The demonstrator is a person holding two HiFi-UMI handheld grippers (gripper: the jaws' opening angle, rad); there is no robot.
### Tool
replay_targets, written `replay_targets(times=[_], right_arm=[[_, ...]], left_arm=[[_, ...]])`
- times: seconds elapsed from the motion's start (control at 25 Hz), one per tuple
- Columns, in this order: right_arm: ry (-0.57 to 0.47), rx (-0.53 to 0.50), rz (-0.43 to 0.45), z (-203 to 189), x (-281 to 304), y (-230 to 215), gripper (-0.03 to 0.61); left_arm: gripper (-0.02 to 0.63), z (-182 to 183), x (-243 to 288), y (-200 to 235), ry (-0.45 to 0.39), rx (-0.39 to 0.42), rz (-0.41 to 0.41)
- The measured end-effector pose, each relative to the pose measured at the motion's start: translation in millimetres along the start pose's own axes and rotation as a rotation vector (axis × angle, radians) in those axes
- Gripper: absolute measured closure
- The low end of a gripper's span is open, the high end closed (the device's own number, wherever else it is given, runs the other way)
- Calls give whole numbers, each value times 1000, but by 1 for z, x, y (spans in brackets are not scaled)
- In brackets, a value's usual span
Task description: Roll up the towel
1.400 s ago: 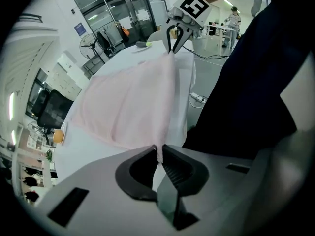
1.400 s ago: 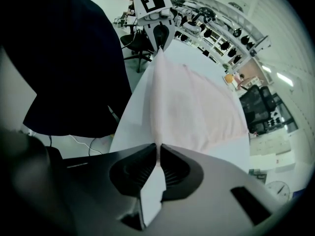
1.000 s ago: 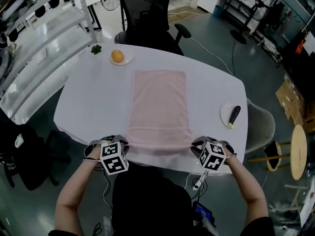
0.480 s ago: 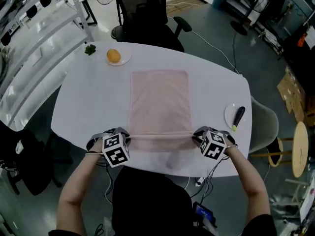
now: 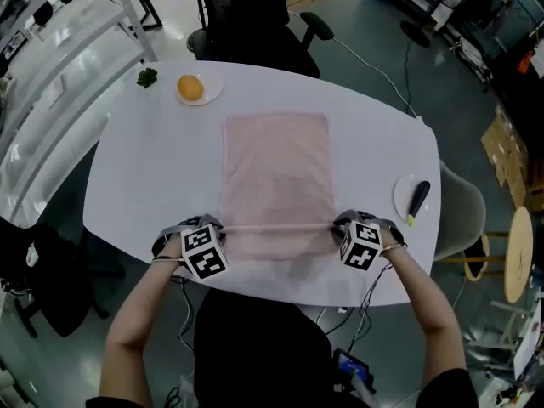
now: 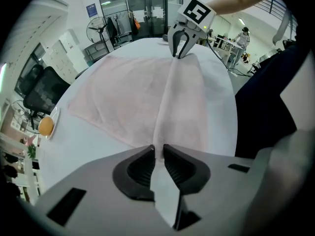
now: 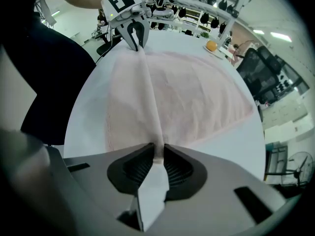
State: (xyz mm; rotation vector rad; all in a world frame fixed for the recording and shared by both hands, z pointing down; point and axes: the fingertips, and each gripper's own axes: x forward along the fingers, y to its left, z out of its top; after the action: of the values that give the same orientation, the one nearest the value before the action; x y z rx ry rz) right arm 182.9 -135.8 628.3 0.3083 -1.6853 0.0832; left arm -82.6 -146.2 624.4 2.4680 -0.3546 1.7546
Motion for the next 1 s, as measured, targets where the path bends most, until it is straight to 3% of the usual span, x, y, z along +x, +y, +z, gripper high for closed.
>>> replay_targets(times=[0.16, 0.24, 0.52, 0.76, 1.0], right_arm=[[-11, 24, -8, 1, 1, -4, 485], [-27, 38, -31, 1, -3, -10, 431], [-89, 76, -109, -1, -37, -30, 347], [-192, 121, -123, 4, -74, -19, 189], [-211, -16, -115, 10, -83, 31, 216]], left_arm=[[534, -1, 3, 3, 1, -3, 7], [489, -1, 1, 8, -10, -14, 30], [354, 3, -28, 24, -45, -44, 90], [336, 12, -61, 13, -88, -33, 134], [325, 17, -69, -32, -138, -33, 126]])
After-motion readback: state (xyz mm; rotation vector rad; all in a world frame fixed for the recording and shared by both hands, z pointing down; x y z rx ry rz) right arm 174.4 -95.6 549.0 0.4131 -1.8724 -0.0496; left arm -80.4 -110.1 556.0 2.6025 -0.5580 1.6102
